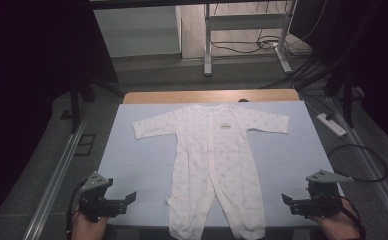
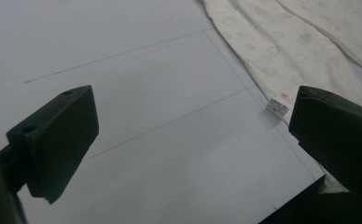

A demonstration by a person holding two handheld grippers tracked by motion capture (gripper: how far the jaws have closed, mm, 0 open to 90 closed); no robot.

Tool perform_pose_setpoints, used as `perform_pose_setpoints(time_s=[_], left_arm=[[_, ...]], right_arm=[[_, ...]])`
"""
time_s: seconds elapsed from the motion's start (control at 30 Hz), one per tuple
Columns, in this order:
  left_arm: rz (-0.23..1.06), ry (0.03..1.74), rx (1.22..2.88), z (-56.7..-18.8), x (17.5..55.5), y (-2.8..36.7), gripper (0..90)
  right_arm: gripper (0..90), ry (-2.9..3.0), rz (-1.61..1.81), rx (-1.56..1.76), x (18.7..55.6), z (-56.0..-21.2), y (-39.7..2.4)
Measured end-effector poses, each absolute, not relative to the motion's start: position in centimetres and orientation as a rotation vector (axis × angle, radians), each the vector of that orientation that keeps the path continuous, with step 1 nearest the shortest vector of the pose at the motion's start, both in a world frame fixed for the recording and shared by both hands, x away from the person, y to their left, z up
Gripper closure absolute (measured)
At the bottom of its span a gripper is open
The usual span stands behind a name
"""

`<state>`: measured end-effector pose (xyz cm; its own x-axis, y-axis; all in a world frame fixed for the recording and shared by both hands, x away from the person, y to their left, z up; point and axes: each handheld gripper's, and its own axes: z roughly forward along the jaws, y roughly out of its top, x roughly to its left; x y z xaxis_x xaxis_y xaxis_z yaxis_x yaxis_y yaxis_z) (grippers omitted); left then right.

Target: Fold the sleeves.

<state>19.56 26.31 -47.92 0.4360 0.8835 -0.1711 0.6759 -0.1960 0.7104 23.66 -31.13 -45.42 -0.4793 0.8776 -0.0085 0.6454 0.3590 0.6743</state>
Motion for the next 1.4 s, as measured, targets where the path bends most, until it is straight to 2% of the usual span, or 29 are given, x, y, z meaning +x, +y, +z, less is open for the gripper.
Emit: perform_pose_setpoints(time_s=[1.03,1.4], left_arm=[[0.325,1.334,1.942,-47.95,19.8,26.48,1.1],[0.333,1.286,1.934,-47.5,20.43,26.22,0.0]], right_arm=[[0.0,2.295,0.876,1.316,23.72,-45.5,-31.0],[0.0,2.304,0.881,1.306,23.73,-45.52,-30.99]])
